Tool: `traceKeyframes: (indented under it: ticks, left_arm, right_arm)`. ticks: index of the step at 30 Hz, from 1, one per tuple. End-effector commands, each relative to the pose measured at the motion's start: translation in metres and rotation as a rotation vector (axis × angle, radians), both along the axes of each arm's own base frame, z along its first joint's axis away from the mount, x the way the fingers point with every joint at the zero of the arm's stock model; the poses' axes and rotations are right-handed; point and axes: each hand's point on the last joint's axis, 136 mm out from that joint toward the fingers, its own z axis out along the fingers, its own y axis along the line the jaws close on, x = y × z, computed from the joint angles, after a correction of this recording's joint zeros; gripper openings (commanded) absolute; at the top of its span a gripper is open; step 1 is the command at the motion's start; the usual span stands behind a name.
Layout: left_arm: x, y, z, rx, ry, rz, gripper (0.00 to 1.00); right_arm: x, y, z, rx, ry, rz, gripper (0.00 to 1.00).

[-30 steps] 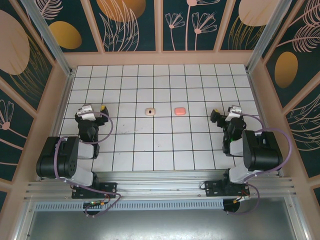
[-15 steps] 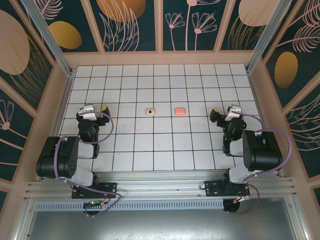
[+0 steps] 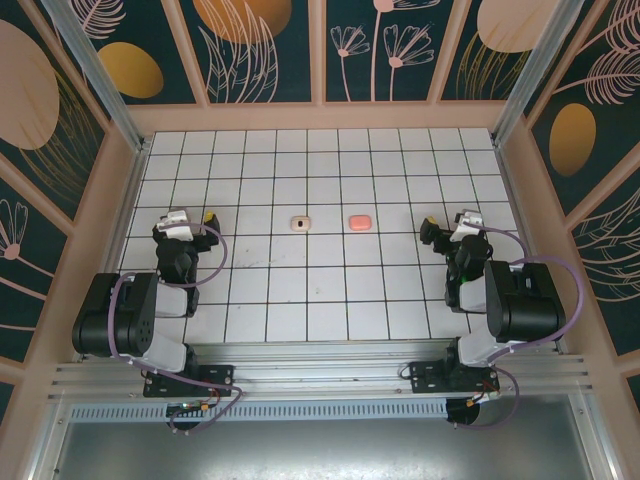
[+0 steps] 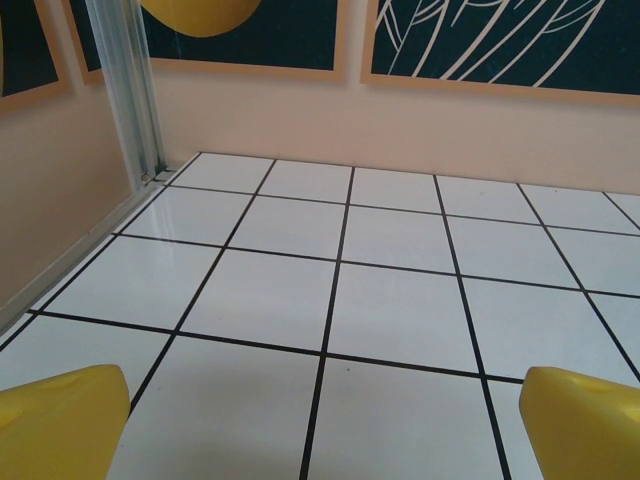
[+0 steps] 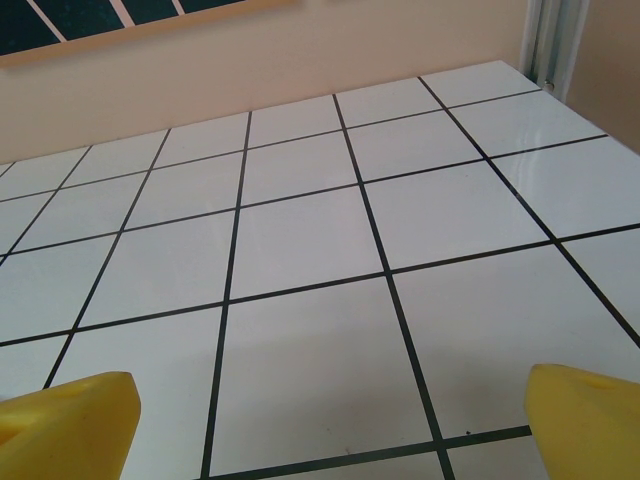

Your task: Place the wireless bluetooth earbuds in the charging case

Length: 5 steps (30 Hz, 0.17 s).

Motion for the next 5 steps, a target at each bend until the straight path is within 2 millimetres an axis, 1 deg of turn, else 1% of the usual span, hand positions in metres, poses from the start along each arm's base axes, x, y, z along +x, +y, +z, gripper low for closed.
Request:
traceKeyframes:
  ticks: [1, 5]
  left_arm:
    - [0.0052, -0.0011, 0.0039, 0.013, -0.009, -0.009, 0.99]
    - [0.0040, -0.0013, 0.0055, 0.012, -0.017, -0.011, 0.99]
  right_arm:
    - [0.0065, 0.0007, 0.0197, -0.026, -0.074, 0.006, 0.99]
    - [0.0065, 0.0010, 0.0193, -0.026, -0.073, 0.007, 0.99]
